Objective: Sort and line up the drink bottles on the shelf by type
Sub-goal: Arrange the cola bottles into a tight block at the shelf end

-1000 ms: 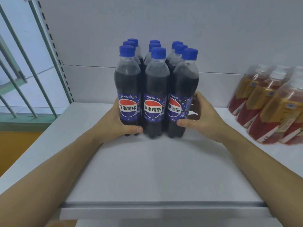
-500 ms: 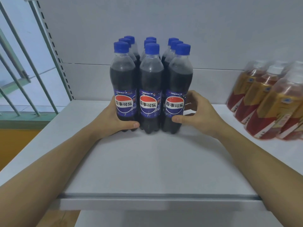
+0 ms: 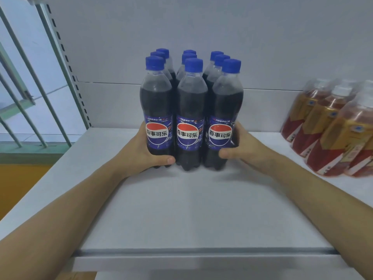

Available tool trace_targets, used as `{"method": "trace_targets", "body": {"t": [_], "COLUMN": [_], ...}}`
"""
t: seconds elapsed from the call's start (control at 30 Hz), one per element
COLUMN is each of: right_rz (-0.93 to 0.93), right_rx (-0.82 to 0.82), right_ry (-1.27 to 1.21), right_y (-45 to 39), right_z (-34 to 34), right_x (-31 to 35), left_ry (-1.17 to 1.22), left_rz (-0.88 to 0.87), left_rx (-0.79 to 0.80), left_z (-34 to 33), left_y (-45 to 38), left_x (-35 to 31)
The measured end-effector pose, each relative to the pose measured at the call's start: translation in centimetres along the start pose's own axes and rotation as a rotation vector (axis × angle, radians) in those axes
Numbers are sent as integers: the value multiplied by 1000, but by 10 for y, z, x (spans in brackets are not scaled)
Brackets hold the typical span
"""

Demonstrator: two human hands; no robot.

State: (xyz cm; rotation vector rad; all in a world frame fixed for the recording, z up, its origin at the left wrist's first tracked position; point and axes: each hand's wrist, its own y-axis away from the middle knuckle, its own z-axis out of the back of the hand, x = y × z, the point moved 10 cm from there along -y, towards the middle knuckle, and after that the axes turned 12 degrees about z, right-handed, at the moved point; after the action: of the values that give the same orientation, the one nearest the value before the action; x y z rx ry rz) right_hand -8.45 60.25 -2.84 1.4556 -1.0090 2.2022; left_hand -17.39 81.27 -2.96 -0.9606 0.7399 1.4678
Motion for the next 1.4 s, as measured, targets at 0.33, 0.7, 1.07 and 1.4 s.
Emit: {"method": "trace_targets", "body": {"t": [0.33, 0.7, 1.07, 1.4], "right_rz": [-200, -226, -267, -295], "right_rx": [-464, -534, -541, -527], "right_ry": [-523, -531, -444, -448], "right_y": [-13, -22, -41, -59], "right_z": [-5, -13, -53, -93], "right_x": [-28, -28, -28, -25], "left_ry": [688, 774, 830, 829], "left_rz": [324, 320, 333, 374], "left_rx": [-42, -244, -289, -335], "left_z": [21, 13, 55, 91], "left_y": [-20, -24, -6, 11], "left_x": [27, 18, 36, 51]}}
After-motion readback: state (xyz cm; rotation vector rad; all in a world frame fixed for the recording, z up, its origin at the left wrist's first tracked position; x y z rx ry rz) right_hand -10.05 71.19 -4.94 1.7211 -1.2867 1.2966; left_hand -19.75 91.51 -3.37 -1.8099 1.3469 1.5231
